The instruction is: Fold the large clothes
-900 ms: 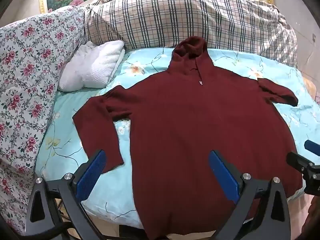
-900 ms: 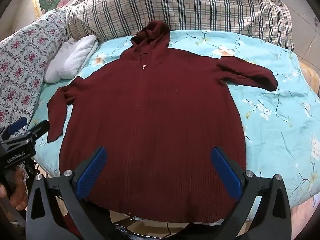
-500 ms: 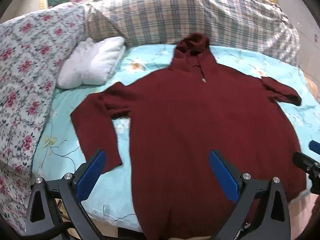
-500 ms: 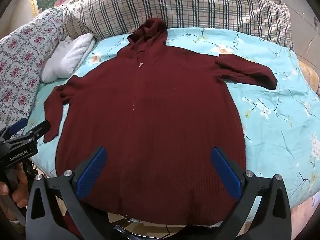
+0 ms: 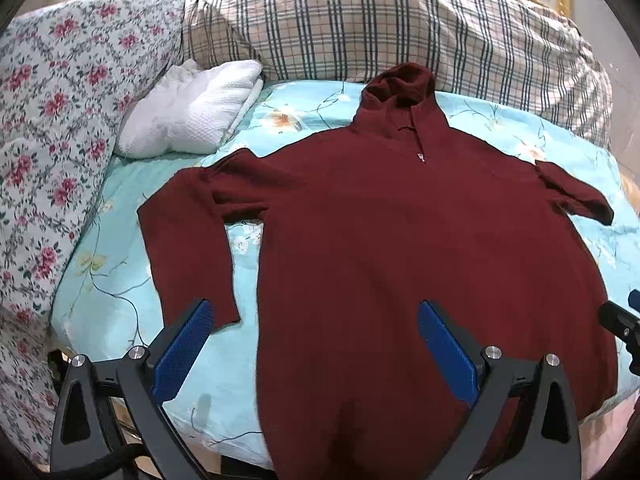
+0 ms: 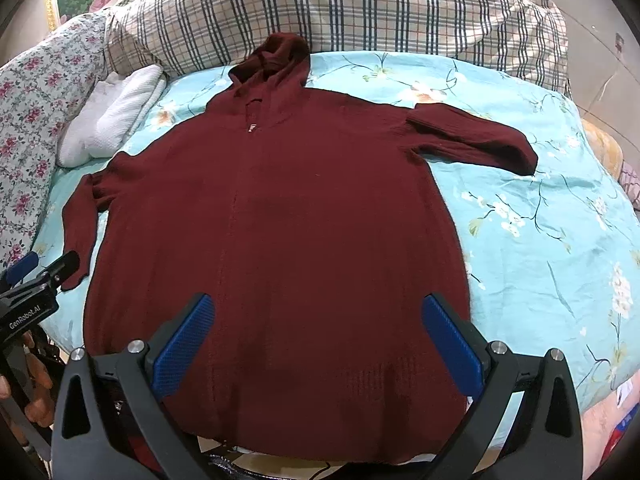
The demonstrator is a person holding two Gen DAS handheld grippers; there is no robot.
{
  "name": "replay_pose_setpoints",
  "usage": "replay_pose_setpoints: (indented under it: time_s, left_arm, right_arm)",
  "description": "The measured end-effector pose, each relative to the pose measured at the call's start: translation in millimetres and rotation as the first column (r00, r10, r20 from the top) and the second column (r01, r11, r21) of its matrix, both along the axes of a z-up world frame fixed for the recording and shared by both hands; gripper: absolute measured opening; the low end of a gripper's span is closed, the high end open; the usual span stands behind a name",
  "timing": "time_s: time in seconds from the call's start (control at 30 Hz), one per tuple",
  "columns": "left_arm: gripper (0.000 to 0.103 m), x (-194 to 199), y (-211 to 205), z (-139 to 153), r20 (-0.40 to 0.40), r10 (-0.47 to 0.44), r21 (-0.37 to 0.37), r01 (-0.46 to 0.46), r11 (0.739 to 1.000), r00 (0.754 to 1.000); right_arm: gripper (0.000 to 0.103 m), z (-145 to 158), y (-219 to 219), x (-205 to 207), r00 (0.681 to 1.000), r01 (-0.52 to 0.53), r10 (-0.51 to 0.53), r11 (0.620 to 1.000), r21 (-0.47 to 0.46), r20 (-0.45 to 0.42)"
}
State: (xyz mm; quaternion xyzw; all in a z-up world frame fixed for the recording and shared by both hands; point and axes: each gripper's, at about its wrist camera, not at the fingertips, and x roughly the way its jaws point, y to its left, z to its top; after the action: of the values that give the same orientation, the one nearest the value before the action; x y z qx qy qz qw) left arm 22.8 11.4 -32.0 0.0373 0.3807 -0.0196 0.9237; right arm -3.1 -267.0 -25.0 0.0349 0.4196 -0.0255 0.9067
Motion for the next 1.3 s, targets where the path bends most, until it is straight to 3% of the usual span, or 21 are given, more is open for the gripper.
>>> replay_pose_setpoints:
  time_s: [0.13, 0.2, 0.47, 0.67, 0.83, 1.3]
  left_arm:
    - [0.102, 6, -9, -5, -0.055, -0.051, 0.063, 0.055, 0.996, 0.997]
    - [0.102, 10, -5, -10, -0.096, -0.027, 0.038, 0.030, 0.999, 0.995]
    - [0.102, 20, -9, -11, -0.083, -0.007, 0.064, 0.013, 0.998, 0.997]
    - [0.102, 31, -10, -10, -0.104, -0.018, -0.110, 0.006, 0.994, 0.994]
    - [0.102, 34, -35, -11, -0.077, -0.045, 0.073, 0.050, 0.996, 0.996]
    - [0.102, 38, -40, -8, -0.074, -0.054, 0.090, 0.061, 0.994, 0.996]
  right_arm:
    - [0.103, -2, -6, 2, 1.000, 0.009, -0.009, 1.000, 0.008, -0.003]
    - [0.103, -3, -10, 3, 1.000, 0.013, -0.013, 1.000, 0.014, -0.004]
    - [0.103, -6, -30, 12, 0.999, 0.045, -0.044, 0.998, 0.047, -0.015]
    - [0.103, -10, -45, 19, 0.997, 0.071, -0.069, 0.996, 0.055, -0.035]
    - [0.103, -8, -49, 22, 0.997, 0.075, -0.073, 0.996, 0.051, -0.032]
    - [0.103, -1, -50, 34, 0.997, 0.071, -0.070, 0.997, 0.044, -0.025]
